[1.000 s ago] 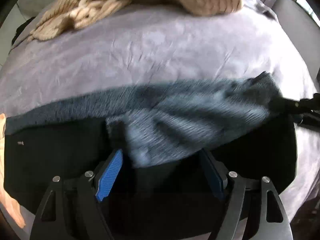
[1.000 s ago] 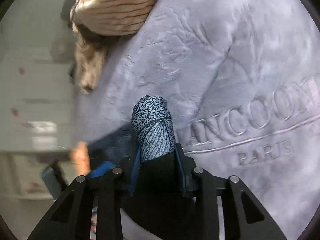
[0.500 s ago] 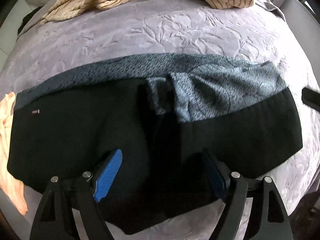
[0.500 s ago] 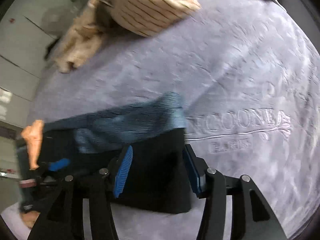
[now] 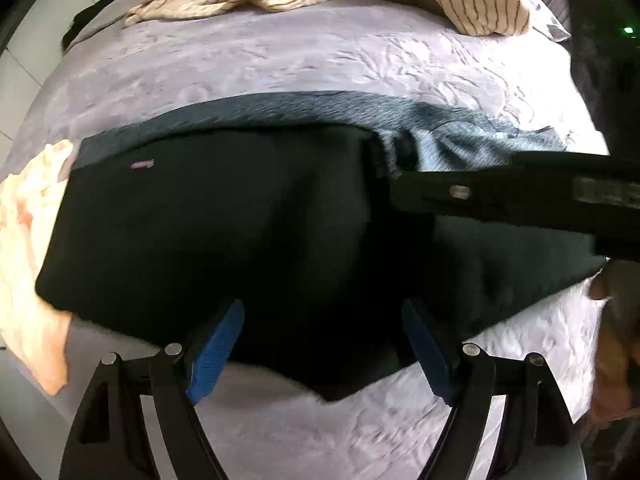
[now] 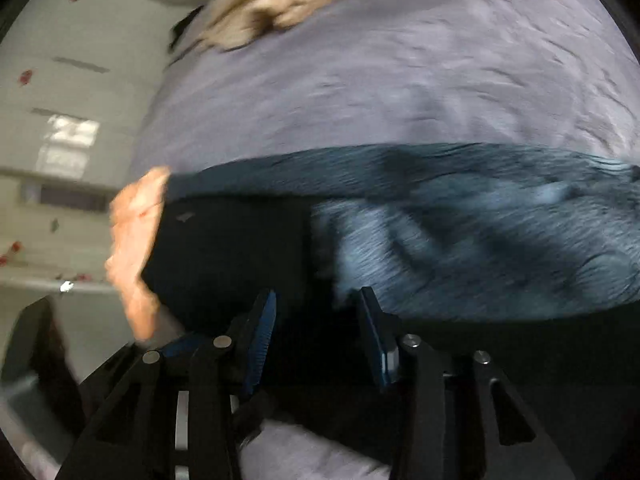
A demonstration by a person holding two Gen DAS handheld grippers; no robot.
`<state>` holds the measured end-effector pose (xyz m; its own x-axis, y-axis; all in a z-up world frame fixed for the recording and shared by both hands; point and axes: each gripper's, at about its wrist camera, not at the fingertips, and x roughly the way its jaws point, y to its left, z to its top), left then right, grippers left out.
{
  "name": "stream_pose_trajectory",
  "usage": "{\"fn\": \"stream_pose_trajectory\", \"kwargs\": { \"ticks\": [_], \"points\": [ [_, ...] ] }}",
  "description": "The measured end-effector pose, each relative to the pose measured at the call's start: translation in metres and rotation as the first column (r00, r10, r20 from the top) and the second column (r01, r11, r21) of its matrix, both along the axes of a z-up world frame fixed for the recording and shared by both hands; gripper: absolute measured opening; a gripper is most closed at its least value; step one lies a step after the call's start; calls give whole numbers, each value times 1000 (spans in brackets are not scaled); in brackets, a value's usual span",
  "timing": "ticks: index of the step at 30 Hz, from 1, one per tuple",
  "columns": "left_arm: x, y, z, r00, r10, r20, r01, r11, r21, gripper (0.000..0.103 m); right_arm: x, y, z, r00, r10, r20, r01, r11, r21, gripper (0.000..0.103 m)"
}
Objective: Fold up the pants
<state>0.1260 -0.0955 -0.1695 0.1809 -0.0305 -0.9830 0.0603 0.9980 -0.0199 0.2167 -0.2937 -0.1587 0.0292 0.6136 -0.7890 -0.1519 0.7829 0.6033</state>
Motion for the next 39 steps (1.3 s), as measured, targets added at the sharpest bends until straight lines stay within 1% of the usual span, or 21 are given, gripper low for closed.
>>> {"fn": "stream_pose_trajectory", "kwargs": {
  "ticks": [2,4,6,7,9,11,13,15,17,18,19,20,21,23,26,28,29,30,33,35,39],
  "points": [
    [-5,6,4,1000,-1,2,1,1000,8,82,-10,3,13,999,30,13,-29,999,-21,47],
    [-13,11,10,1000,-1,4,1,1000,7,82,-17,1,23,999,40,27,-38,997,-61,51],
    [-19,19,11,1000,2,-2,-2,1000,5,82,-27,-3,33,999,36,31,-33,994,-107,60],
    [-21,22,12,1000,3,-8,-2,1000,6,82,-32,-5,38,999,39,37,-33,990,-138,61],
    [-22,16,17,1000,-1,-14,1,1000,7,82,-44,-8,44,998,44,42,-35,981,-193,69],
    [-29,21,21,1000,-12,-12,12,1000,6,82,-56,-11,48,999,39,35,-29,972,-235,73],
    [-31,20,25,1000,-23,-16,23,1000,8,82,-66,-13,50,999,26,27,-18,962,-274,74],
    [-34,23,28,999,-34,-22,34,999,12,82,-78,-17,52,1000,7,18,-2,957,-292,75],
    [-37,26,30,999,-42,-20,42,999,13,82,-89,-20,55,1000,-24,6,25,953,-302,82],
    [-38,27,32,999,-47,-16,47,999,7,83,-94,-22,57,999,-41,5,41,952,-303,82],
    [-39,29,34,999,-50,-12,50,999,1,86,-97,-22,58,999,-51,6,50,952,-303,82],
    [-40,31,35,999,-53,-7,53,999,-5,100,-100,-22,61,998,-62,11,62,950,-306,82],
    [-41,32,37,999,-53,-1,53,999,-8,103,-102,-22,63,998,-68,16,69,948,-311,82],
    [-42,34,42,998,-64,18,64,998,-13,103,-103,-19,65,996,-81,25,84,942,-326,84],
    [-41,39,45,997,-68,28,68,998,-12,103,-104,-16,72,993,-103,52,114,930,-349,85],
    [-41,43,47,997,-66,33,66,998,-9,103,-105,-14,76,991,-109,76,129,919,-371,87],
    [-41,45,47,997,-64,34,64,998,-7,103,-106,-13,78,990,-109,88,135,914,-383,100],
    [-41,47,47,997,-62,36,62,998,-7,103,-106,-11,79,990,-107,96,137,908,-396,103],
    [-41,54,48,998,-56,36,57,998,-10,103,-108,-6,83,987,-102,123,145,896,-419,103],
    [-42,58,48,998,-57,39,57,998,-14,103,-109,-1,83,989,-98,107,135,896,-422,103],
    [-44,63,49,997,-65,50,66,998,-21,103,-115,7,80,991,-100,90,130,883,-451,103]
  ]
}}
